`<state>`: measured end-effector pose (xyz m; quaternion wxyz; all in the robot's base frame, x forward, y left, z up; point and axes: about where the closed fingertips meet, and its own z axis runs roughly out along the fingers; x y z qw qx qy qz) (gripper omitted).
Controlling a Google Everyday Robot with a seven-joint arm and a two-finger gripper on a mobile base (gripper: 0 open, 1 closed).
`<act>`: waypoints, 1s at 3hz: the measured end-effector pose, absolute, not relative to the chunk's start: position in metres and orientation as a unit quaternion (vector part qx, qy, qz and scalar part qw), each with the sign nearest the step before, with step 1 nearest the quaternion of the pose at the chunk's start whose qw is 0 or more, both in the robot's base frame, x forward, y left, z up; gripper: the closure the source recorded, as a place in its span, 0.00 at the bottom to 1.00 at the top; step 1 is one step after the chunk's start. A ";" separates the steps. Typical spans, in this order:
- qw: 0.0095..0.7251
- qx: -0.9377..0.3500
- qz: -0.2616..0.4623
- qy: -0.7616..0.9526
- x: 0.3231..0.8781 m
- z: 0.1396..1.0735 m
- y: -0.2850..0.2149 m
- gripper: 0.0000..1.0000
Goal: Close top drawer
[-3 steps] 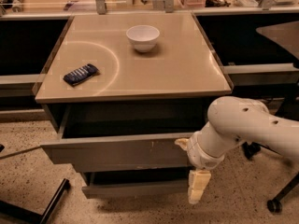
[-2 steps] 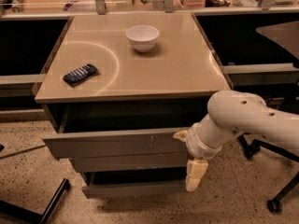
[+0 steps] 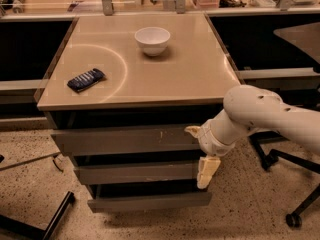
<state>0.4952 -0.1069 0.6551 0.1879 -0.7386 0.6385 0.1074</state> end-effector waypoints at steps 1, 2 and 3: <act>0.201 -0.719 0.104 0.657 0.497 0.658 -0.127 0.00; 0.235 -0.688 0.078 0.682 0.485 0.676 -0.163 0.00; 0.257 -0.655 0.031 0.710 0.462 0.711 -0.202 0.00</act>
Offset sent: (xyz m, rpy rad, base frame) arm -0.0283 -0.1213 0.0505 0.0667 -0.1746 -0.2972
